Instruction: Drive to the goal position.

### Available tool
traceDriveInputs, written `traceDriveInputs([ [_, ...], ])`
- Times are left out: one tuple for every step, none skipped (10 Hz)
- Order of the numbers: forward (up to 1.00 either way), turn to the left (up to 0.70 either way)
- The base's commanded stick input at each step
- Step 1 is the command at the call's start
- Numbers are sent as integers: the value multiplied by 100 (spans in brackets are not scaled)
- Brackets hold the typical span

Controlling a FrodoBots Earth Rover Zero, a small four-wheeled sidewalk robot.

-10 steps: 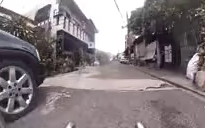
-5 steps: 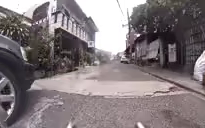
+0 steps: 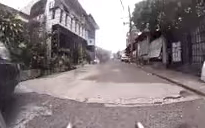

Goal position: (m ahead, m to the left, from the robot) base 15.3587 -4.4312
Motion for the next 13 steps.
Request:
traceDriveInputs([
  [70, 0],
  [70, -5],
  [70, -12],
  [70, -12],
  [70, -4],
  [70, 0],
  [70, 0],
  [70, 0],
  [70, 0],
  [70, 0],
  [70, 0],
  [70, 0],
  [70, 0],
])
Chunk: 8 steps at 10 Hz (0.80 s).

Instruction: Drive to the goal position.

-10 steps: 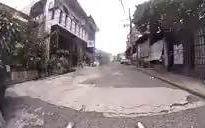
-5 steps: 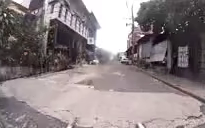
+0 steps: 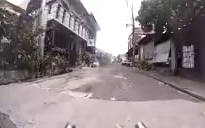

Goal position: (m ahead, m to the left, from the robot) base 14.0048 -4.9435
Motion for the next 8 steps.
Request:
traceDriveInputs([
  [70, 0],
  [70, 0],
  [70, 0],
  [70, 0],
  [70, 0],
  [70, 0],
  [70, 0],
  [70, 0],
])
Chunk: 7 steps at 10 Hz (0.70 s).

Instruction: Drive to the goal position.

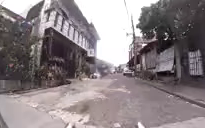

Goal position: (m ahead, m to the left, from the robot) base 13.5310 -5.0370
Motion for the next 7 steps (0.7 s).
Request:
traceDriveInputs([
  [70, 0],
  [70, 0],
  [70, 0],
  [70, 0],
  [70, 0],
  [70, 0],
  [70, 0],
])
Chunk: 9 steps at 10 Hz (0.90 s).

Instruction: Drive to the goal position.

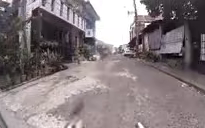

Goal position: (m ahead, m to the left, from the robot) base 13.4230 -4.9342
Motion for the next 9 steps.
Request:
traceDriveInputs([
  [70, 0],
  [70, 0],
  [70, 0],
  [70, 0],
  [70, 0],
  [70, 0],
  [70, 0],
  [70, 0],
  [70, 0],
])
